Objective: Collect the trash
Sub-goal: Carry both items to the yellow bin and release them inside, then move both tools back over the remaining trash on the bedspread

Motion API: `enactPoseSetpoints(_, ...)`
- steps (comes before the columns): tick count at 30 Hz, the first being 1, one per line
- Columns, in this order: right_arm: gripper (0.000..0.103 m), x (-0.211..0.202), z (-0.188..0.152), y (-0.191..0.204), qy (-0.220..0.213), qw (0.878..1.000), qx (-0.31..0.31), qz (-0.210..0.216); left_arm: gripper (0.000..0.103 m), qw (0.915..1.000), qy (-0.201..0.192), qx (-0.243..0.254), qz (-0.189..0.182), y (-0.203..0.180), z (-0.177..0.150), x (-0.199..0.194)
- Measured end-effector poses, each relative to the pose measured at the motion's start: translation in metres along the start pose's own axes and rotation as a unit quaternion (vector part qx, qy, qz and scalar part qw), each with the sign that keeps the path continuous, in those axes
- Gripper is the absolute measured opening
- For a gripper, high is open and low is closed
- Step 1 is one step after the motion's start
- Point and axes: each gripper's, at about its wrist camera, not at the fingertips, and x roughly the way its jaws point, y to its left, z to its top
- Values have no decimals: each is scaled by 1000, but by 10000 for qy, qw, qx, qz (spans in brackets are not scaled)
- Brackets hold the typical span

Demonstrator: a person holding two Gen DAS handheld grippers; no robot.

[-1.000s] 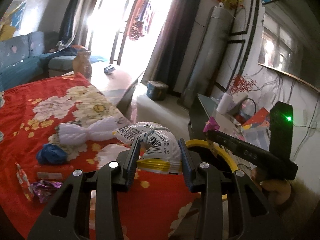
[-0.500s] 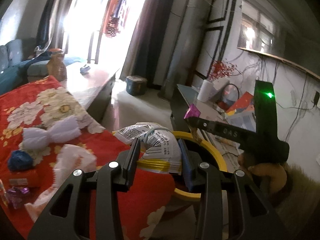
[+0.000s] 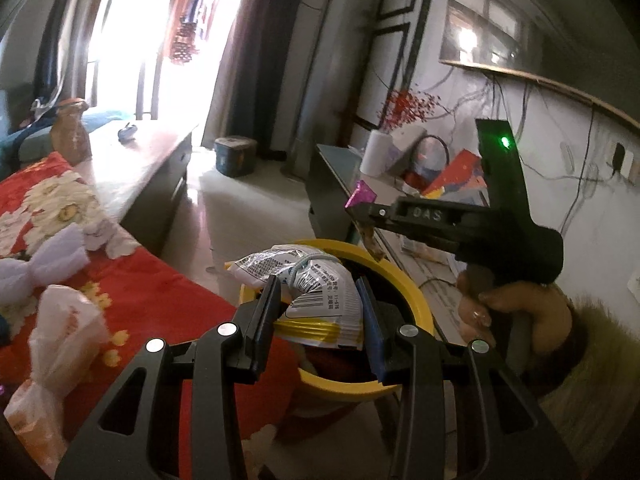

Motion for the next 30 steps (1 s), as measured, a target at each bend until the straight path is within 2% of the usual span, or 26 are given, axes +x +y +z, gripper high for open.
enactPoseSetpoints(12,18,14,-3,-33,233,9987,423,-182,37,9980,509,222,-289,-21,-15,57)
enactPoseSetpoints(15,30,18,-4,-42,308,9975,592,-219,39,9974,580,217,-368,-21,-17,70)
enactPoseSetpoints(16,39,19,-4,-46,313,9969,680,-244,41,9973,584,212,-379,-20,-18,74)
enactPoseSetpoints(18,47,18,-6,-53,279,9957,806,-348,60,9976,601,152,-319,-17,-18,81)
enactPoseSetpoints(19,49,18,-6,-56,270,9955,820,-381,74,9977,597,106,-289,-14,-17,82)
enactPoseSetpoints(20,50,17,-5,-57,270,9953,826,-416,79,9979,584,58,-256,-11,-18,80)
enactPoseSetpoints(22,56,15,-5,-57,221,9952,805,-508,82,9986,502,-35,-170,-5,-15,76)
enactPoseSetpoints(25,59,12,-4,-53,137,9956,695,-611,88,9994,328,-131,38,2,-8,63)
enactPoseSetpoints(30,63,7,-4,-32,25,9975,404,-580,90,9989,92,-236,405,15,1,34)
